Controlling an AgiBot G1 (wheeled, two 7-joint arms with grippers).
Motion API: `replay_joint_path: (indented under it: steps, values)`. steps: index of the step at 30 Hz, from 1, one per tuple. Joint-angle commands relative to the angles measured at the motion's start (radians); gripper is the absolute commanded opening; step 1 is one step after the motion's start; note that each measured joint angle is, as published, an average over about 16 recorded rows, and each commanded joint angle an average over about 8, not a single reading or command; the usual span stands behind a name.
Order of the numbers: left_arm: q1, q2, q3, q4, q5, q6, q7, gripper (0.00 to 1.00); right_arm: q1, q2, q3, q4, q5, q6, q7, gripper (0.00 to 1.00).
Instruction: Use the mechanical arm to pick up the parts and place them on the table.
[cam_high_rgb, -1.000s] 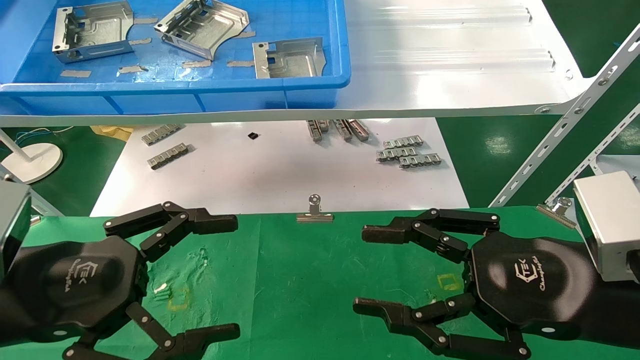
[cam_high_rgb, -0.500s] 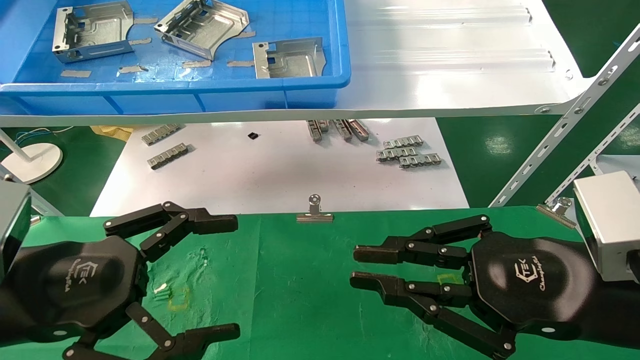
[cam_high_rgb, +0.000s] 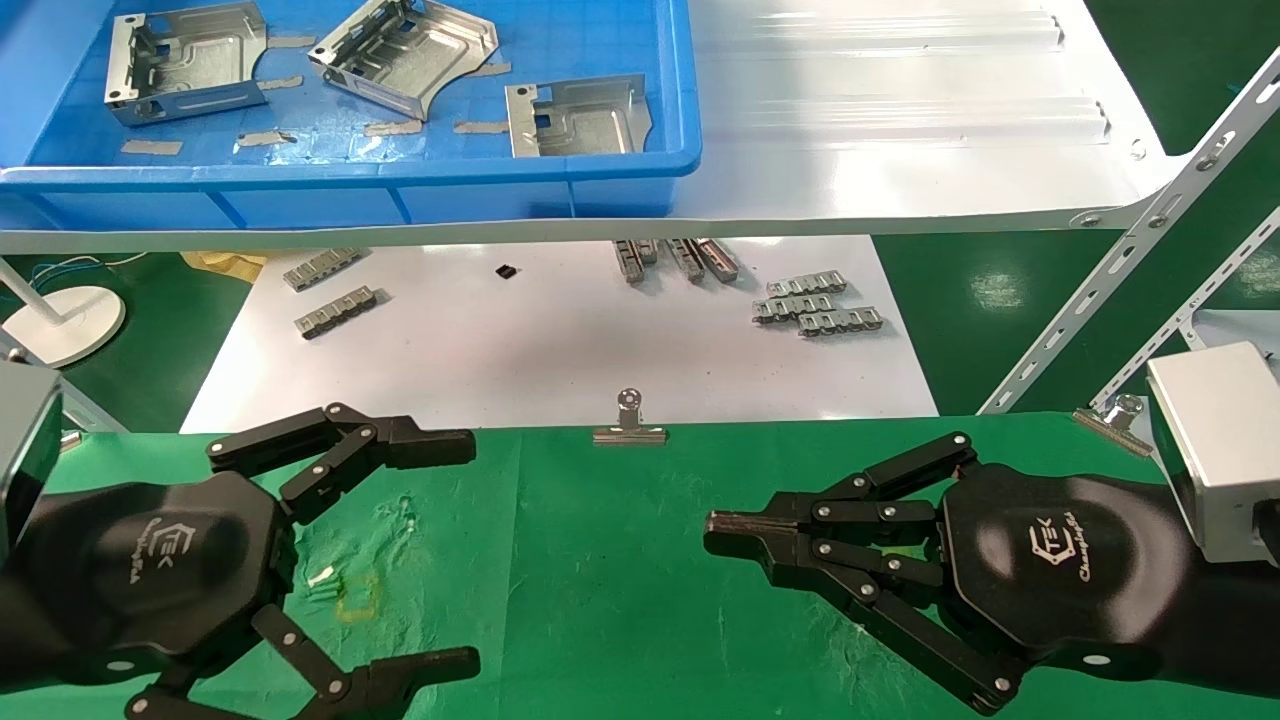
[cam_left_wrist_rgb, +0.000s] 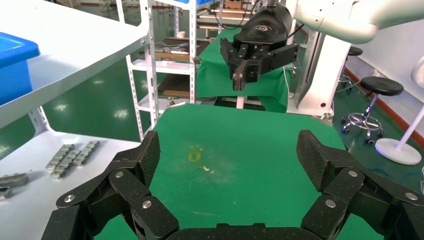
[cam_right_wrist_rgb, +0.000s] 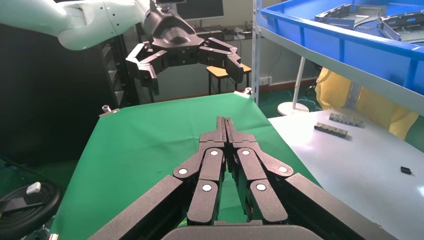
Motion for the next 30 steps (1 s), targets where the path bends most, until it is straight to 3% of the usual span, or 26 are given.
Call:
replay_joint_path:
  steps: [1, 9, 17, 30]
  values:
    - [0.001, 0.000, 0.000, 0.000, -0.001, 0.001, 0.000, 1.00, 0.000, 0.000, 0.000, 0.000, 0.000, 0.000, 0.000, 0.00]
    - [-0.043, 0.007, -0.003, 0.016, 0.018, -0.034, -0.013, 1.00, 0.000, 0.000, 0.000, 0.000, 0.000, 0.000, 0.000, 0.00]
    - [-0.230, 0.079, 0.002, 0.124, 0.074, -0.127, -0.042, 1.00, 0.000, 0.000, 0.000, 0.000, 0.000, 0.000, 0.000, 0.00]
    - [-0.684, 0.320, 0.145, 0.655, 0.377, -0.270, -0.012, 1.00, 0.000, 0.000, -0.001, 0.000, 0.000, 0.000, 0.000, 0.00]
